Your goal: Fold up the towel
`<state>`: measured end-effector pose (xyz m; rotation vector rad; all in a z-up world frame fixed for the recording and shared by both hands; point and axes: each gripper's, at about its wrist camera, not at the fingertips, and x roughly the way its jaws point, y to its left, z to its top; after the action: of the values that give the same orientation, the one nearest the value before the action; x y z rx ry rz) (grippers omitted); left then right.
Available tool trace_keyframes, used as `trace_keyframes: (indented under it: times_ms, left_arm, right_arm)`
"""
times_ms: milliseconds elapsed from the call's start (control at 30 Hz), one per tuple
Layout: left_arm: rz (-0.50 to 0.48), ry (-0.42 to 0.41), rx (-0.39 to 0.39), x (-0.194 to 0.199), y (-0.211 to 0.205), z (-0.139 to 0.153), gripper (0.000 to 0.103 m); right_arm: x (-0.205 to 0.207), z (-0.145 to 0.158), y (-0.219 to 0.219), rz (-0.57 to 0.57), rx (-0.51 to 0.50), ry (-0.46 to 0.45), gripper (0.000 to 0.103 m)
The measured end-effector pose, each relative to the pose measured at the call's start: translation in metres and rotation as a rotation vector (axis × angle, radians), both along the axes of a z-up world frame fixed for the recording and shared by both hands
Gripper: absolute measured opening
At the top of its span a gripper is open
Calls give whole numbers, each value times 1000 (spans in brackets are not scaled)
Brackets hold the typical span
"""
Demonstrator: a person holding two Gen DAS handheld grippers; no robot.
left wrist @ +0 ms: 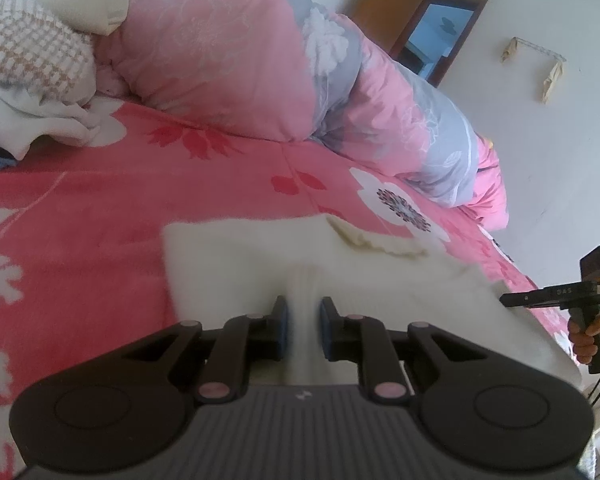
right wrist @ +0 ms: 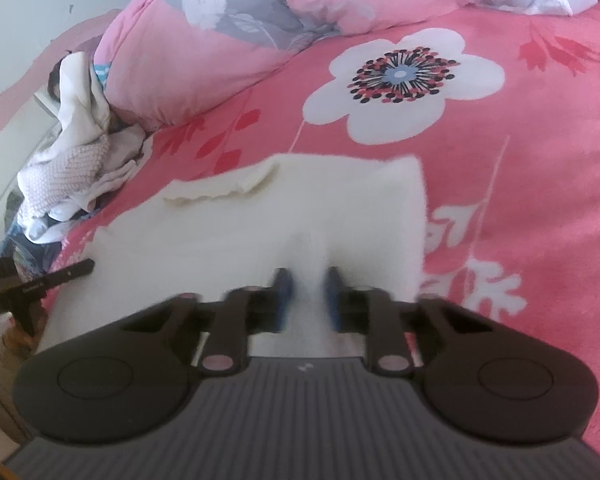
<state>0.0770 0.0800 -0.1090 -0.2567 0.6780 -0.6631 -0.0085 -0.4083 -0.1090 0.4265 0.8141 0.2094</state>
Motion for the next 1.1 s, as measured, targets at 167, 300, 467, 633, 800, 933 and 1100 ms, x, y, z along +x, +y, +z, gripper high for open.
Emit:
trace_keyframes:
  times_ms: [167, 300, 467, 633, 800, 933, 1100]
  left_arm:
    - [10, -18, 13, -2, -1, 3, 15]
    - [32, -38, 9, -5, 3, 9, 14]
    - [36, -57, 21, -5, 0, 16, 12]
    - [43, -72, 26, -5, 0, 23, 12]
    - [47, -115, 26, -5, 0, 35, 11]
    - [44, -146, 37, -1, -3, 45, 11]
    - [45, -138, 47, 17, -6, 49, 11]
  right_arm:
    - [-9, 10, 7, -13, -44, -68, 7]
    - [-18, 21, 10, -30, -61, -133, 7]
    - [-20, 31, 9, -47, -73, -177, 6]
    - [-21, 38, 12, -51, -81, -209, 6]
    - [-20, 46, 13, -50, -88, -241, 6]
    - [-18, 53, 13, -50, -94, -264, 6]
    - [-10, 58, 11, -53, -98, -283, 6]
